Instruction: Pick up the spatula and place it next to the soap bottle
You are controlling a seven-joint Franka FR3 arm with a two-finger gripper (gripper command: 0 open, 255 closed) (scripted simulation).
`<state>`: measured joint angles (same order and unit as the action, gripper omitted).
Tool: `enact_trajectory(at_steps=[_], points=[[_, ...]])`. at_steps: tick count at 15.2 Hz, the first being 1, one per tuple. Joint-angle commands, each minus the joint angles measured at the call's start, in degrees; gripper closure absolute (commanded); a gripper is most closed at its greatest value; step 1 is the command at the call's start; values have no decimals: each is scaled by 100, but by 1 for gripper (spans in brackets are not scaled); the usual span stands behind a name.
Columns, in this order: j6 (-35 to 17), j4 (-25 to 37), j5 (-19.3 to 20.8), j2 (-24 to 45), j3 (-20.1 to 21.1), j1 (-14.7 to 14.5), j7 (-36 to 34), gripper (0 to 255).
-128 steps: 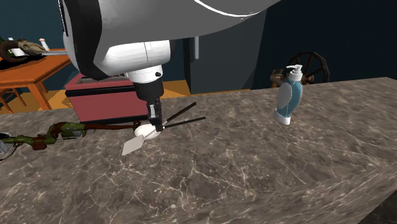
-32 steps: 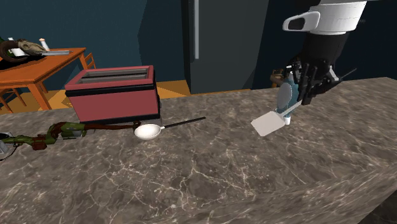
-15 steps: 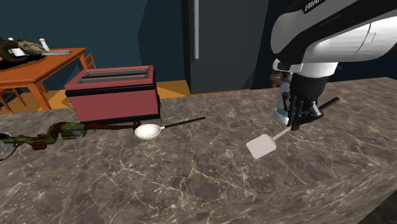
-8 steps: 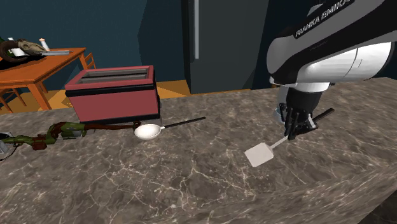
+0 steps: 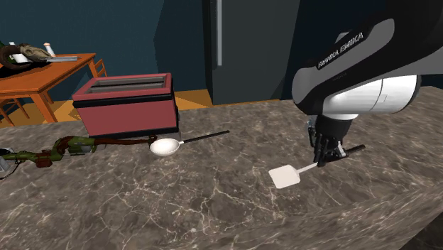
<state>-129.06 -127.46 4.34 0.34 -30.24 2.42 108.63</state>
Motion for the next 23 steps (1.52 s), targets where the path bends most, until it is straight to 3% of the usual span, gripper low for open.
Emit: enact_trajectory(at_steps=[1, 11, 12, 17, 21, 23], points=[[-155, -73, -51, 91, 4, -3, 15, 255], [-340, -148, -125, 216, 3, 5, 61, 255], [-340, -148, -125, 216, 3, 5, 61, 0], [-340, -148, -125, 216, 3, 5, 61, 0], [387, 165, 131, -247, 35, -43, -130, 0], [387, 164, 132, -248, 37, -40, -131, 0]])
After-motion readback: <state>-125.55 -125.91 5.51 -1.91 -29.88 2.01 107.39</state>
